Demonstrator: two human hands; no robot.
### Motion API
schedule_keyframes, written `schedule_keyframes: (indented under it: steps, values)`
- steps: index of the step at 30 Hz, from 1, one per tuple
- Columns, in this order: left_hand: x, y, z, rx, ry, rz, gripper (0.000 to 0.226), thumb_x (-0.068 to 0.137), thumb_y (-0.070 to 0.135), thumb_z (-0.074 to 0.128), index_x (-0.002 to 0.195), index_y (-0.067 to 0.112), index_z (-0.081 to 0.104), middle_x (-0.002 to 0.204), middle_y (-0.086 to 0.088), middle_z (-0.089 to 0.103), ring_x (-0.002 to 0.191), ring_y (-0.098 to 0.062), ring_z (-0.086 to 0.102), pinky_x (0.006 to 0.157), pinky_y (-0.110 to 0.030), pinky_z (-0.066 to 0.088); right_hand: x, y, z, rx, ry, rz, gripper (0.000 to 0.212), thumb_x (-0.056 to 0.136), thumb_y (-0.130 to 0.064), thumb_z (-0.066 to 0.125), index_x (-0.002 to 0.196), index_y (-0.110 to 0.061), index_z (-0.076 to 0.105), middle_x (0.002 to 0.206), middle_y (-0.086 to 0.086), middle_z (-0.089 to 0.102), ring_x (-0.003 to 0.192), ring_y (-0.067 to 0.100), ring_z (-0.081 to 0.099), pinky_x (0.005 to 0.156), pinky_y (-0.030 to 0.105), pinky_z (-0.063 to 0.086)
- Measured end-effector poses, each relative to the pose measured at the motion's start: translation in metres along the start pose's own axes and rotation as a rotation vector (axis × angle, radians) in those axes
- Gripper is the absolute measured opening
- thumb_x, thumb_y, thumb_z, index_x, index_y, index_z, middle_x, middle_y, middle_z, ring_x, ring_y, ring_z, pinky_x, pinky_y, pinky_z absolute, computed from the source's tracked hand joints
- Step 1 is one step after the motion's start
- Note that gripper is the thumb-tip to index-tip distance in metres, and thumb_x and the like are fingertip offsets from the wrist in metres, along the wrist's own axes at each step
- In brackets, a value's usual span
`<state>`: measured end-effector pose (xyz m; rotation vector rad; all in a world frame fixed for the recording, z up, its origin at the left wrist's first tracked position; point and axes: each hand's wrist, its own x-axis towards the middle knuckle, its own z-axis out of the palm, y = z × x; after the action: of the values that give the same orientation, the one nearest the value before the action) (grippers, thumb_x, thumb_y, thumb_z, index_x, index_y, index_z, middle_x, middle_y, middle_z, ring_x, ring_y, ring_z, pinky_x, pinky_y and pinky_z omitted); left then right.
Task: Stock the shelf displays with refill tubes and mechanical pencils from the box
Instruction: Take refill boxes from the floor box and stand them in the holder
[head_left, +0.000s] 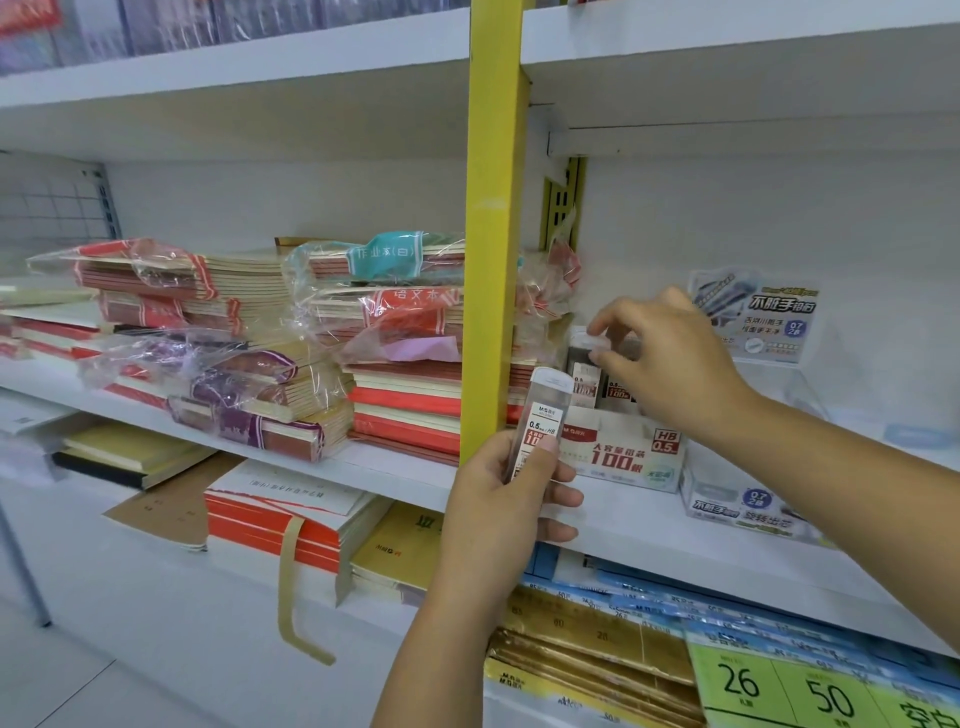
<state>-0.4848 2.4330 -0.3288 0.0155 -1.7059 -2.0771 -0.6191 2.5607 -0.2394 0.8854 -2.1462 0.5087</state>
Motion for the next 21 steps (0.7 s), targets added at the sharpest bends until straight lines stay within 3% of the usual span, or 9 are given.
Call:
schedule_keyframes:
  steps: [4, 9, 11, 13, 16, 19, 21]
  values:
    - [0.001, -0.002, 0.000, 0.004, 0.009, 0.002, 0.011, 0.098, 0.032, 0.059, 0.099, 0.029, 0.070, 0.080, 0.005, 0.073, 0.070, -0.011, 0.071, 0.056, -0.023, 0.055, 0.002, 0.007, 0.002, -0.141, 0.027, -0.002, 0.018, 0.084, -0.031, 0.071, 0.101, -0.025, 0.072, 0.106, -0.002, 0.051, 0.112, 0.023, 0.035, 0.091, 0.034, 0.025]
    - [0.003, -0.005, 0.000, 0.047, 0.021, 0.021, 0.012, 0.097, 0.036, 0.059, 0.101, 0.034, 0.070, 0.085, 0.005, 0.076, 0.070, -0.009, 0.070, 0.064, -0.021, 0.056, -0.005, 0.010, 0.001, -0.173, -0.074, 0.020, 0.031, 0.092, -0.034, 0.060, 0.121, -0.027, 0.066, 0.132, 0.002, 0.050, 0.128, 0.025, 0.028, 0.103, 0.038, 0.021]
    - [0.003, -0.004, 0.001, 0.054, 0.010, 0.025, 0.014, 0.097, 0.036, 0.059, 0.105, 0.033, 0.070, 0.086, 0.005, 0.076, 0.071, -0.008, 0.070, 0.064, -0.020, 0.056, -0.012, 0.005, -0.006, -0.087, 0.000, -0.016, 0.029, 0.094, -0.029, 0.056, 0.122, -0.024, 0.066, 0.123, 0.001, 0.056, 0.122, 0.023, 0.037, 0.100, 0.038, 0.027]
    - [0.003, -0.004, 0.002, 0.065, -0.011, 0.035, 0.015, 0.098, 0.036, 0.058, 0.107, 0.033, 0.069, 0.086, 0.005, 0.076, 0.071, -0.007, 0.069, 0.064, -0.020, 0.056, -0.023, -0.004, -0.016, 0.088, 0.057, -0.033, 0.027, 0.097, -0.026, 0.051, 0.119, -0.024, 0.066, 0.108, -0.008, 0.061, 0.108, 0.013, 0.046, 0.091, 0.030, 0.037]
    - [0.001, -0.002, 0.007, 0.085, -0.052, 0.060, 0.016, 0.098, 0.034, 0.058, 0.108, 0.032, 0.070, 0.086, 0.004, 0.076, 0.073, -0.005, 0.069, 0.064, -0.019, 0.055, -0.040, -0.023, -0.030, 0.453, -0.095, 0.037, 0.028, 0.096, -0.033, 0.050, 0.122, -0.035, 0.061, 0.096, -0.026, 0.063, 0.088, -0.006, 0.055, 0.073, 0.009, 0.042]
    - [0.000, -0.002, 0.014, 0.109, -0.081, 0.074, 0.014, 0.099, 0.031, 0.059, 0.102, 0.032, 0.072, 0.084, 0.006, 0.076, 0.076, -0.002, 0.069, 0.064, -0.016, 0.053, -0.046, -0.032, -0.035, 0.645, -0.290, 0.133, 0.029, 0.091, -0.031, 0.060, 0.120, -0.036, 0.062, 0.093, -0.012, 0.070, 0.080, 0.003, 0.063, 0.072, 0.015, 0.049]
    - [0.000, -0.004, 0.018, 0.159, -0.062, 0.107, 0.015, 0.098, 0.032, 0.060, 0.099, 0.038, 0.073, 0.088, 0.010, 0.076, 0.082, -0.001, 0.069, 0.068, -0.020, 0.056, -0.044, -0.032, -0.037, 0.695, -0.284, 0.162, 0.021, 0.091, -0.022, 0.064, 0.108, -0.034, 0.066, 0.088, -0.008, 0.072, 0.073, 0.003, 0.065, 0.065, 0.014, 0.048]
